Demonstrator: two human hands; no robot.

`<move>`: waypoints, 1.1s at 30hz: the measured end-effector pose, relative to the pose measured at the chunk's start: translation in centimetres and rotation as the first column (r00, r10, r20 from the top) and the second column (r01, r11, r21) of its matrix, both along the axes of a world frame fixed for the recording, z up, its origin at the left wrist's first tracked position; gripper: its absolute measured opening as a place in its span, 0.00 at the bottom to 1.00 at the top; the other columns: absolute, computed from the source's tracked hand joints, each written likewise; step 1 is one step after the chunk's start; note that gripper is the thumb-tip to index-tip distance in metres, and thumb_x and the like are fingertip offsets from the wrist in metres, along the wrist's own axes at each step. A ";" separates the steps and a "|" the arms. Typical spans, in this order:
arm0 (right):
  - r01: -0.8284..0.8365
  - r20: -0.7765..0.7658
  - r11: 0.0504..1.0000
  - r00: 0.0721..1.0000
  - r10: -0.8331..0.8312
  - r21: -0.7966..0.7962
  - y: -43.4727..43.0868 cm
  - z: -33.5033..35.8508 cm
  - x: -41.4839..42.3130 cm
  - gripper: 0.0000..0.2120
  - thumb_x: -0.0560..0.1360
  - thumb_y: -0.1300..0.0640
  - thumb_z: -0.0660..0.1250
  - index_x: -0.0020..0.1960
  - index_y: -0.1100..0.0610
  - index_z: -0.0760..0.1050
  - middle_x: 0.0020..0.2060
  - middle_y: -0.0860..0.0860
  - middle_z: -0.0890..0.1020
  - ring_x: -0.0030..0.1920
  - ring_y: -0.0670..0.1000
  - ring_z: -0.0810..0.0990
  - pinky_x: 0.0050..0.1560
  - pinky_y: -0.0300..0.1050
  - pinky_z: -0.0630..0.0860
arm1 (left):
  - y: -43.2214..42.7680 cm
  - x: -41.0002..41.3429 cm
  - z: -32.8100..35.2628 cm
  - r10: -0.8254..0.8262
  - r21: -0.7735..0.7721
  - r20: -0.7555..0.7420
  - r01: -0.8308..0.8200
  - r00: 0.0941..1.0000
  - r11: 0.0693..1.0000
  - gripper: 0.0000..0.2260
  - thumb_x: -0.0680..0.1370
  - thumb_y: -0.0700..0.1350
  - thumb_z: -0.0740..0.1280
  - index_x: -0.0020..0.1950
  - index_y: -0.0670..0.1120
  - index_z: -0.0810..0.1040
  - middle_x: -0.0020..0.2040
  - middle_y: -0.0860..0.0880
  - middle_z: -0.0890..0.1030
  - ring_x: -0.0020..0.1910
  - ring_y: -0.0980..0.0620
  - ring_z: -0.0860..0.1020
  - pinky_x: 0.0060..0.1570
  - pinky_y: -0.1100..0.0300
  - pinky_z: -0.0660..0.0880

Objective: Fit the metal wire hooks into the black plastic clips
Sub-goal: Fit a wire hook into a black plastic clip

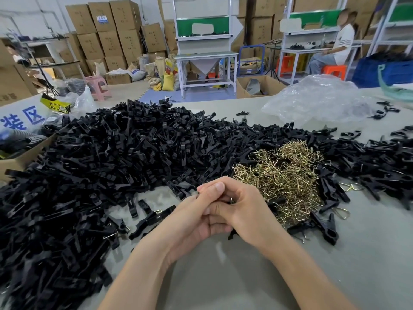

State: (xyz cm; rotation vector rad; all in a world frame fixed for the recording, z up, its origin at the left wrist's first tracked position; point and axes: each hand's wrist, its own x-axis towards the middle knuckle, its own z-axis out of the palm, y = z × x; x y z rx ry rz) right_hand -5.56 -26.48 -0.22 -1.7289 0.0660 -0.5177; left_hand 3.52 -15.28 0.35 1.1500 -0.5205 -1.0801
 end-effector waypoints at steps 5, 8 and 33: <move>-0.007 0.004 1.000 1.000 0.007 0.031 0.1 -0.1 0.0 0.14 0.74 0.65 0.74 0.54 0.49 0.83 0.47 0.47 0.87 0.51 0.48 0.86 0.53 0.40 0.81 | 0.0 -0.1 0.0 -0.024 0.002 0.034 0.024 0.999 1.000 0.20 0.70 0.60 0.74 0.51 0.44 0.85 0.51 0.38 0.81 0.47 0.45 0.81 0.50 0.52 0.80; 0.017 0.008 1.000 1.000 -0.017 0.024 0.0 -0.3 0.1 0.17 0.74 0.65 0.74 0.59 0.49 0.82 0.49 0.45 0.86 0.53 0.46 0.85 0.51 0.38 0.81 | -0.1 -0.1 -0.3 0.048 0.010 0.033 -0.048 0.998 0.999 0.20 0.70 0.58 0.75 0.50 0.43 0.82 0.48 0.38 0.79 0.47 0.42 0.80 0.52 0.48 0.80; -0.030 -0.024 0.997 0.999 0.032 0.076 -0.3 -0.4 0.5 0.29 0.71 0.62 0.77 0.67 0.42 0.75 0.59 0.41 0.84 0.61 0.44 0.82 0.58 0.39 0.79 | 0.3 0.2 -0.8 0.007 -0.053 0.214 0.004 0.977 0.999 0.13 0.78 0.47 0.64 0.55 0.46 0.86 0.55 0.44 0.85 0.56 0.47 0.81 0.63 0.44 0.75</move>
